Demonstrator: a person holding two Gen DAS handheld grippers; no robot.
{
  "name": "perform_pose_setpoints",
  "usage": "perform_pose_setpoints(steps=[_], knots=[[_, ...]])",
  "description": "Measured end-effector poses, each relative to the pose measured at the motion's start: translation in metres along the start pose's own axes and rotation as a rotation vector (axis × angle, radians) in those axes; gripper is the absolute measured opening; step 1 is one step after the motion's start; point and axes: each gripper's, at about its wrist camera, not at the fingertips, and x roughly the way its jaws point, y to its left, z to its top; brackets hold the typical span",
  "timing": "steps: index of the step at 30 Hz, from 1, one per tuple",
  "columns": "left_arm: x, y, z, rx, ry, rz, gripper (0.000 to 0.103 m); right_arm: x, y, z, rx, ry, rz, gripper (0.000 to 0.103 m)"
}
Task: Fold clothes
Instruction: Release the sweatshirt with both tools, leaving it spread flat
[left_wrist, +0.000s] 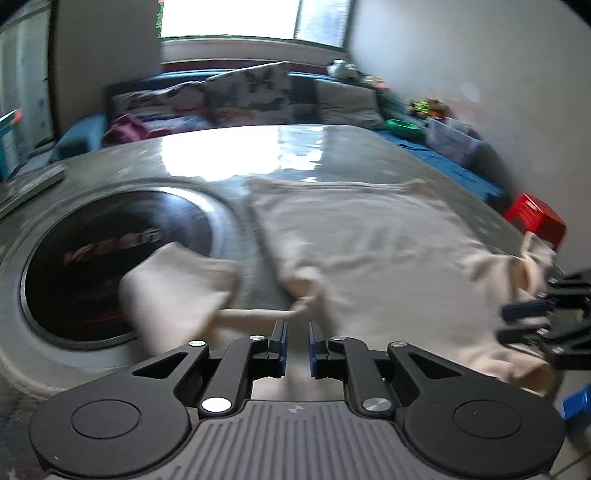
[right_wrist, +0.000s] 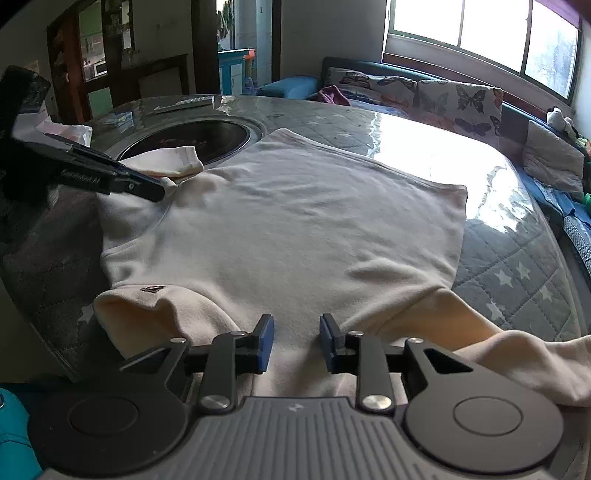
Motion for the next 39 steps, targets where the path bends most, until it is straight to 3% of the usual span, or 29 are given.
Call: perform_pose_setpoints(steps=[5, 9, 19, 22, 25, 32, 39], knots=[[-0.001, 0.023, -0.005, -0.036, -0.017, 0.091, 0.013, 0.001, 0.000, 0.001, 0.002, 0.003, 0.002, 0.029], [-0.007, 0.035, -0.009, -0.063, -0.065, 0.239, 0.013, 0.001, 0.000, 0.001, 0.003, 0.005, 0.003, 0.030], [-0.027, 0.089, -0.030, -0.309, -0.098, 0.509, 0.017, 0.002, 0.000, 0.001, -0.001, 0.005, 0.004, 0.032], [-0.038, 0.095, -0.028, -0.363, -0.125, 0.443, 0.032, 0.003, 0.001, 0.001, -0.004, 0.004, 0.005, 0.035], [-0.042, 0.085, -0.019, -0.320, -0.165, 0.404, 0.035, 0.003, 0.002, 0.002, -0.003, 0.003, 0.003, 0.036], [-0.010, 0.038, 0.004, -0.092, -0.129, 0.298, 0.035, 0.003, 0.002, 0.002, -0.001, 0.001, 0.004, 0.037], [0.034, 0.031, 0.018, -0.028, -0.046, 0.336, 0.034, 0.003, 0.001, 0.001, 0.004, -0.003, 0.010, 0.037]])
